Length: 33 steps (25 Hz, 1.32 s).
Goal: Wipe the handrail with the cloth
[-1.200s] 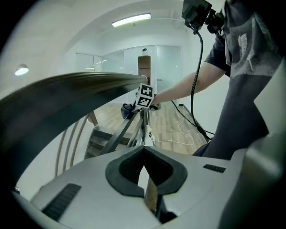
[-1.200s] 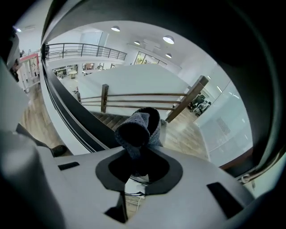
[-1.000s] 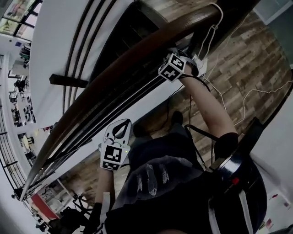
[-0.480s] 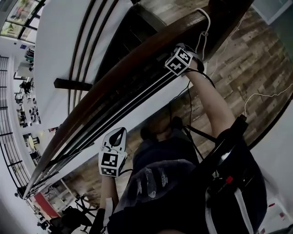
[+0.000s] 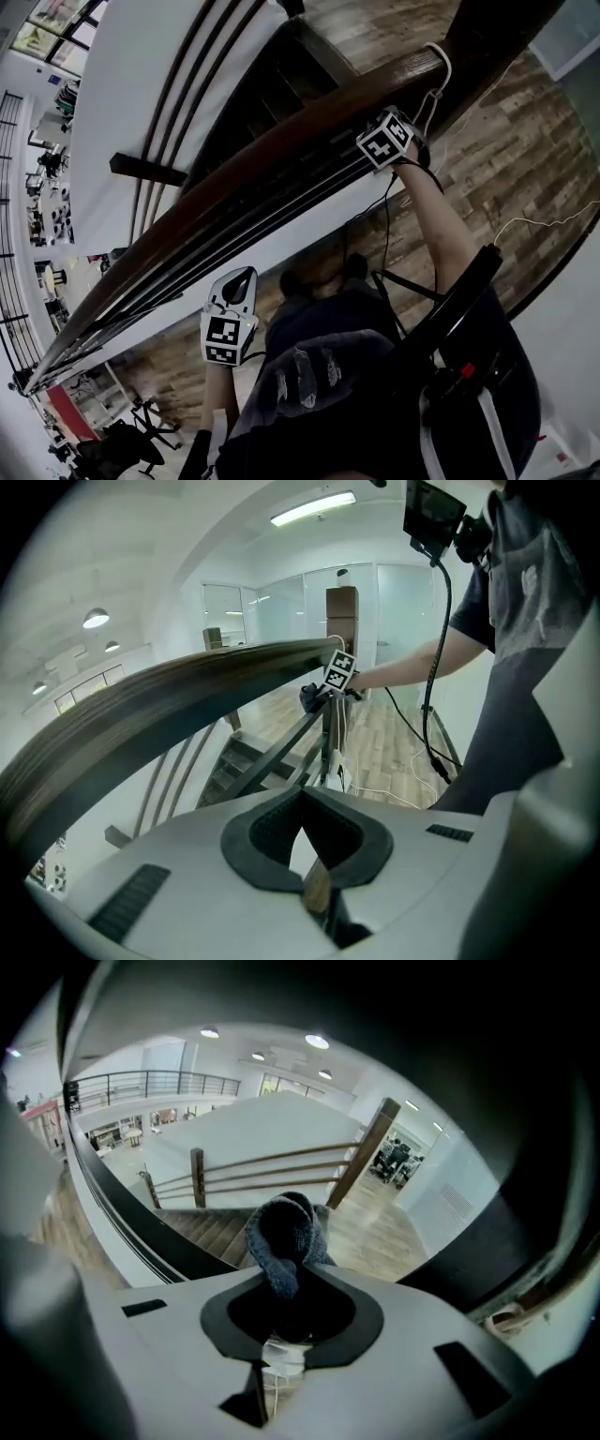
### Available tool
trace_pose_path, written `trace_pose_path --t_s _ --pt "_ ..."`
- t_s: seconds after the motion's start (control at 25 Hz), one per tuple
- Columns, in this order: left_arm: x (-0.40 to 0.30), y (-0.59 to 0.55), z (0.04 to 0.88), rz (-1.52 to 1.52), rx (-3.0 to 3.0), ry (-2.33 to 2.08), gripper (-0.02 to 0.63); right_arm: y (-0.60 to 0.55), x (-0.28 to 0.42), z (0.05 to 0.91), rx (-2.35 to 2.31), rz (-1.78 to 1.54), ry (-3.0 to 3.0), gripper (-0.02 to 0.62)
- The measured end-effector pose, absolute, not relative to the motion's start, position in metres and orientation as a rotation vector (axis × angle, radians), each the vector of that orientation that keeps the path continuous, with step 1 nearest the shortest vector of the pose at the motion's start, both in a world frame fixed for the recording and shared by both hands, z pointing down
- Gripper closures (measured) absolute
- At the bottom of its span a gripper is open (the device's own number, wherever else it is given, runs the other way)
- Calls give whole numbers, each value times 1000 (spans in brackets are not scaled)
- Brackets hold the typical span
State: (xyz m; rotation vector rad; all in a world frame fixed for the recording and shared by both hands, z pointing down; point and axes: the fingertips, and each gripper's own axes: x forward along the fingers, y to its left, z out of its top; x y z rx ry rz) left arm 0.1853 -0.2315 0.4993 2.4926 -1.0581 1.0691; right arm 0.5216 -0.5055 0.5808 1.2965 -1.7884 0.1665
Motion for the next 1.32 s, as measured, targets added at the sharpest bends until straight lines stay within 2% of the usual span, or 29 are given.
trace_pose_path --t_s 0.36,0.72,0.88,1.04,1.32 --pt "171 -254 507 940 2649 -973 598 -384 422 536 1159 187 -2076 555" --pt "128 -253 439 545 2875 -899 598 -306 246 443 1006 369 -2491 555" --pt "98 -235 438 438 2848 -871 598 -281 193 416 980 416 -2598 555" --pt "74 -216 440 464 2834 -904 598 -254 167 403 945 475 -2667 555" --pt "50 -136 437 481 2747 -1160 598 -170 172 398 854 625 -2817 555"
